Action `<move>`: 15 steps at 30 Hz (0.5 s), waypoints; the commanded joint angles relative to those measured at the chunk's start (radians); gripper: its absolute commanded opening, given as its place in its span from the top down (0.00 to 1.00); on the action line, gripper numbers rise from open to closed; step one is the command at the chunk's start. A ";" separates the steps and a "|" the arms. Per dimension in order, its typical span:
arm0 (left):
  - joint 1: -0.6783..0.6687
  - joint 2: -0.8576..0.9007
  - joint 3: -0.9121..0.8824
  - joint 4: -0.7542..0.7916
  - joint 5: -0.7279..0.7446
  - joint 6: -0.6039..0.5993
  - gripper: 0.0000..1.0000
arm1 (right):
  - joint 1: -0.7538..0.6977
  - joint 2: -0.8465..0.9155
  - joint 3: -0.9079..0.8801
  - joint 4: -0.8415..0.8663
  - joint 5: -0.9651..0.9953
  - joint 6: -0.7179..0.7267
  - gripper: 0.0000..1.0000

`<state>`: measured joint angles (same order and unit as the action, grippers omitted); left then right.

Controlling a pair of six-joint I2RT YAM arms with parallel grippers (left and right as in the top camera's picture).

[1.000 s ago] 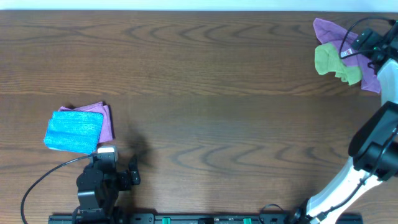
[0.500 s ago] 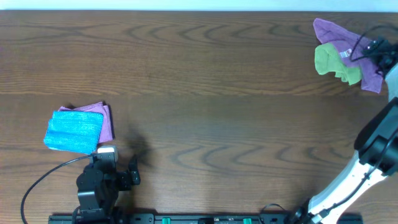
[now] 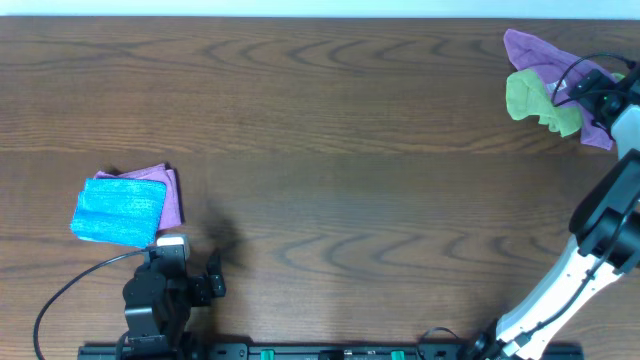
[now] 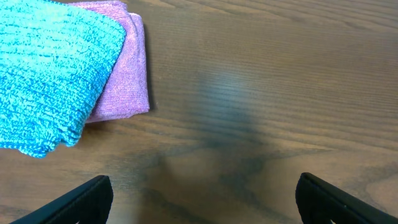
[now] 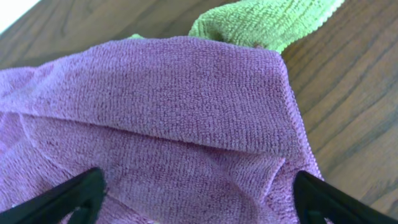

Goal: Fold the cloth
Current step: 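Grasp the purple cloth's edge with the right gripper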

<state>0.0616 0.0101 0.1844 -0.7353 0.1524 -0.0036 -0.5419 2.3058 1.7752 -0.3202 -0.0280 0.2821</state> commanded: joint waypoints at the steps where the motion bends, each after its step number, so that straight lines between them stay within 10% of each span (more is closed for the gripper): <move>1: -0.004 -0.006 -0.019 -0.005 -0.006 -0.004 0.05 | -0.002 0.016 0.022 0.007 -0.010 0.010 0.11; 15: -0.004 -0.006 -0.019 -0.005 -0.006 -0.004 0.05 | -0.001 0.053 0.022 0.010 -0.033 0.010 0.17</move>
<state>0.0616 0.0101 0.1844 -0.7353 0.1524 -0.0036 -0.5419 2.3478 1.7756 -0.3126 -0.0547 0.2848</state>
